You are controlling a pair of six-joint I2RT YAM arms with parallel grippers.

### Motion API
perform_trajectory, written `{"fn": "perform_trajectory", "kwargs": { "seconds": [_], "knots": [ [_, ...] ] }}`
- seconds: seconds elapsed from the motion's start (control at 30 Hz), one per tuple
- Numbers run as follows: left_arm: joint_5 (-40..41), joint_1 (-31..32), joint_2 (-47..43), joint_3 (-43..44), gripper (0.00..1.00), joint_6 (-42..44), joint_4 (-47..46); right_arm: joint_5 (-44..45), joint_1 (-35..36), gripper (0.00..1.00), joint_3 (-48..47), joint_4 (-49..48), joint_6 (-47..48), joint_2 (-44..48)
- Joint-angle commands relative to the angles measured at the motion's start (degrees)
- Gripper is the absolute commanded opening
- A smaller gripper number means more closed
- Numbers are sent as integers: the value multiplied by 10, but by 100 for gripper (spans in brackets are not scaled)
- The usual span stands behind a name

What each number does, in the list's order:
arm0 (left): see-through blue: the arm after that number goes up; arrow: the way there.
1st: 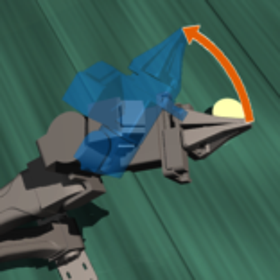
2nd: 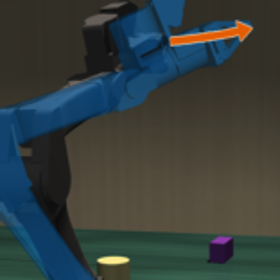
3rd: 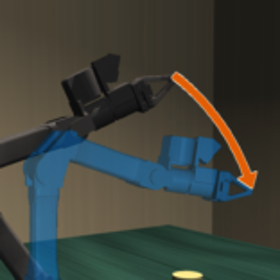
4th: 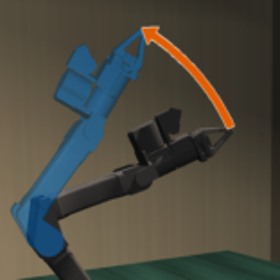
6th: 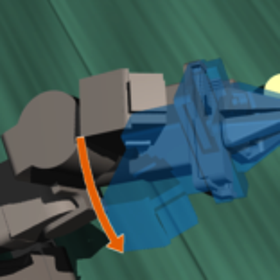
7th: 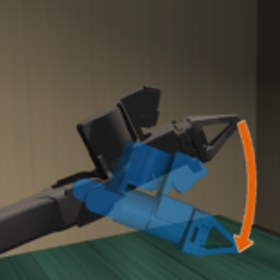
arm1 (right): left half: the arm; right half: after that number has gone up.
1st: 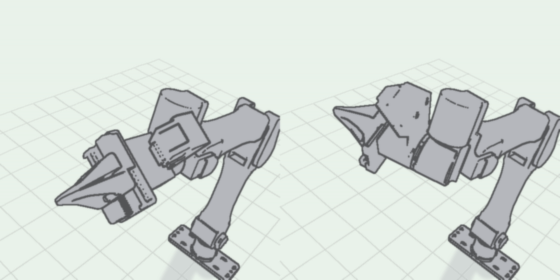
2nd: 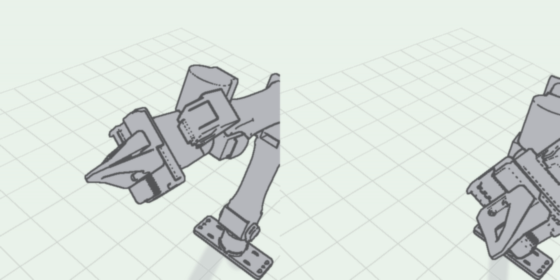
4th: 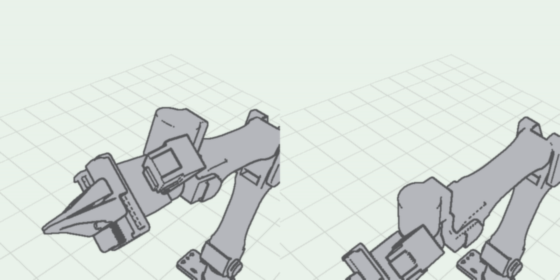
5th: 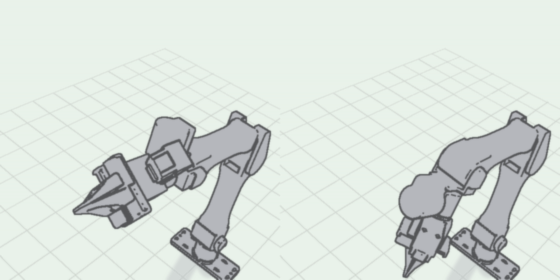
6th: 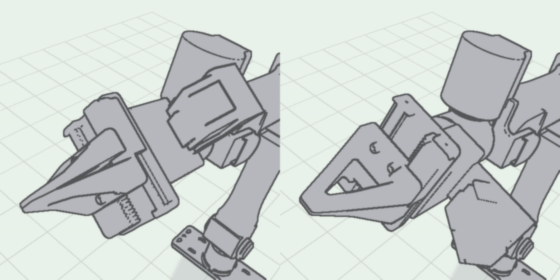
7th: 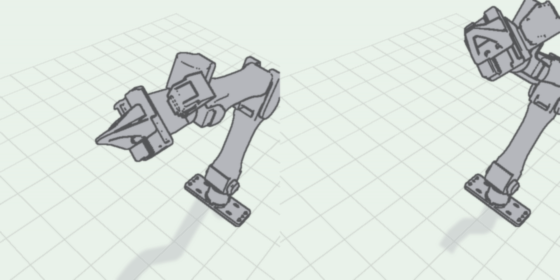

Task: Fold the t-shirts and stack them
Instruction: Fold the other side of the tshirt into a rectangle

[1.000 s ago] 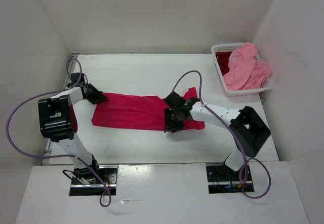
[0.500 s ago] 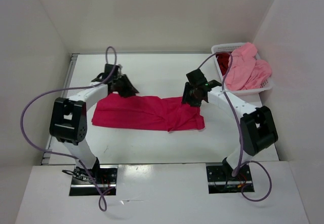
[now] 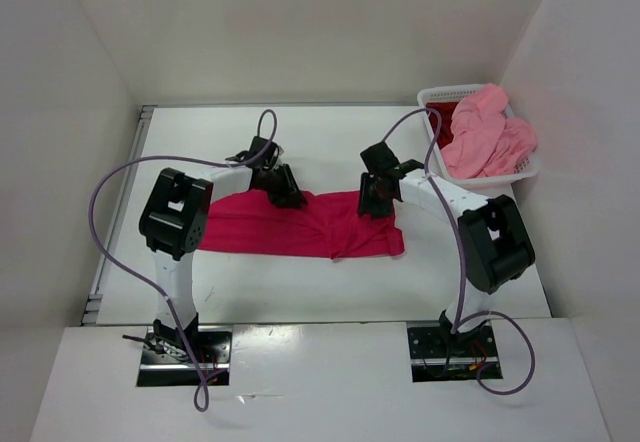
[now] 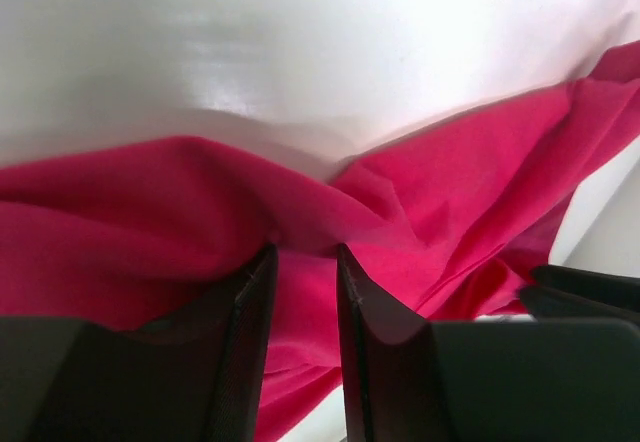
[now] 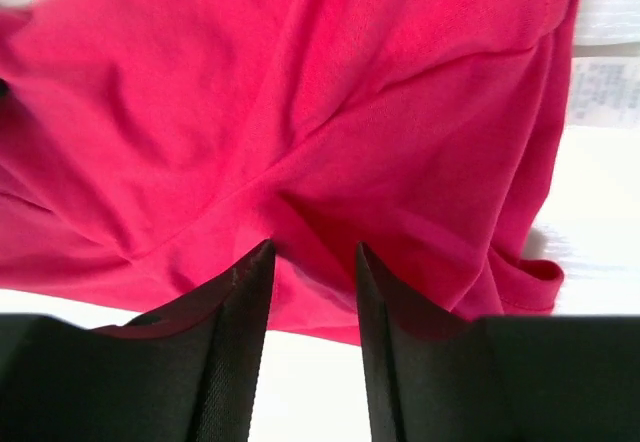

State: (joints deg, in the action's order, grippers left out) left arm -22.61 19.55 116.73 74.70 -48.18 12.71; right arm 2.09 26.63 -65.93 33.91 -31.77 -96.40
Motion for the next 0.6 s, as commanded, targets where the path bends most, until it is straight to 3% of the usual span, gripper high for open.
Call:
{"fn": "perform_trajectory", "kwargs": {
  "seconds": [0.0,0.07,0.13,0.17,0.3,0.47,0.57],
  "knots": [
    [8,-24,25,17,38,-9,-12,1,6,42,6,-13,11,-12],
    [8,-36,25,17,38,-16,-18,1,6,41,12,-13,17,-12],
    [3,-54,25,17,38,-21,-23,-10,6,28,18,-8,23,-12],
    [3,-59,25,17,38,-21,-23,-10,6,16,18,-8,23,1],
    [-2,-88,25,4,38,-32,-29,-10,6,2,38,3,12,44],
    [-9,-112,18,-8,38,-38,-41,-41,6,1,106,13,-8,107],
    [-16,-112,7,-8,38,-50,-48,-41,29,12,128,13,-30,119]
  ]
}}
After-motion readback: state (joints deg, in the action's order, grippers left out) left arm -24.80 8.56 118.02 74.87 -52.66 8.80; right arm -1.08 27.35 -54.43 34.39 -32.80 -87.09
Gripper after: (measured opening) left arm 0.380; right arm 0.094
